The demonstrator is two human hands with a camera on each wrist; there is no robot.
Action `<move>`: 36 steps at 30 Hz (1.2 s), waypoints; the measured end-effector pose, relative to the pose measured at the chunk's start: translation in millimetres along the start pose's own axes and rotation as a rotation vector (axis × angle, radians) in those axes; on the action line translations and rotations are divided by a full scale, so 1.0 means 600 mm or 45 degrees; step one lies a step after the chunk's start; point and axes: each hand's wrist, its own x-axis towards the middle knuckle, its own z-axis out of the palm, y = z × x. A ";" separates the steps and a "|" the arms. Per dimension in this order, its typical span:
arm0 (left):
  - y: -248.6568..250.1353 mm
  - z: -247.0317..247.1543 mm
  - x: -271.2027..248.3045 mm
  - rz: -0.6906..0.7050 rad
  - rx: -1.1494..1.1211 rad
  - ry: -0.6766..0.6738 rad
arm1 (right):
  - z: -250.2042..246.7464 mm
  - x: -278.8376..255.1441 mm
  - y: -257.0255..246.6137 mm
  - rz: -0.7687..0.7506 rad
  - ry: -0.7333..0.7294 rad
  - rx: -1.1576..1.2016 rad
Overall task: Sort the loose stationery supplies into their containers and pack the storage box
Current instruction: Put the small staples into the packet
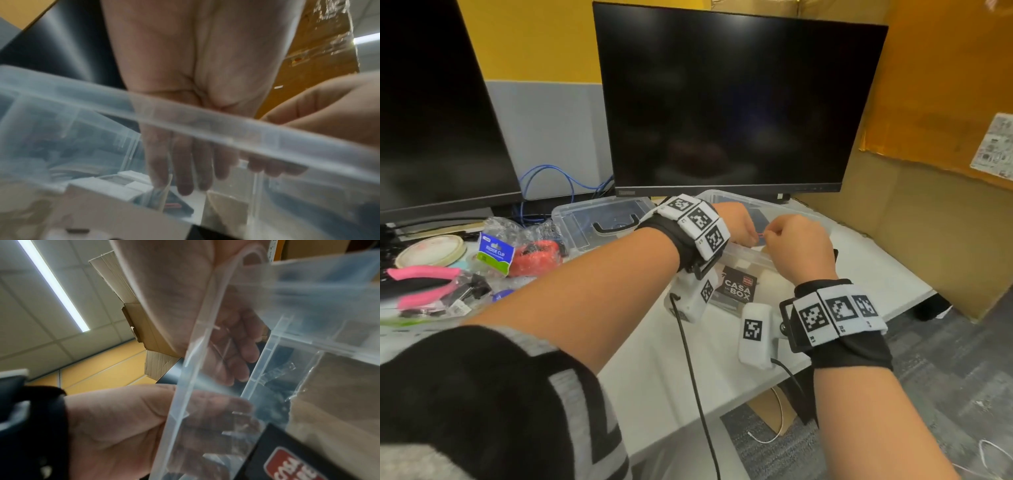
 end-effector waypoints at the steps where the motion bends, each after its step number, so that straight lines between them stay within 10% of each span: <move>1: -0.002 -0.006 -0.013 0.054 -0.079 0.021 | 0.000 0.002 -0.001 -0.006 0.013 0.008; 9: -0.105 -0.027 -0.142 0.067 -0.833 0.451 | 0.019 -0.016 -0.130 -0.432 0.198 0.093; 17: -0.263 0.058 -0.248 -0.451 -1.457 0.732 | 0.170 -0.042 -0.224 -0.263 -0.544 0.360; 36: -0.378 0.144 -0.214 -0.582 -2.447 0.755 | 0.298 0.007 -0.259 -0.391 -0.834 0.225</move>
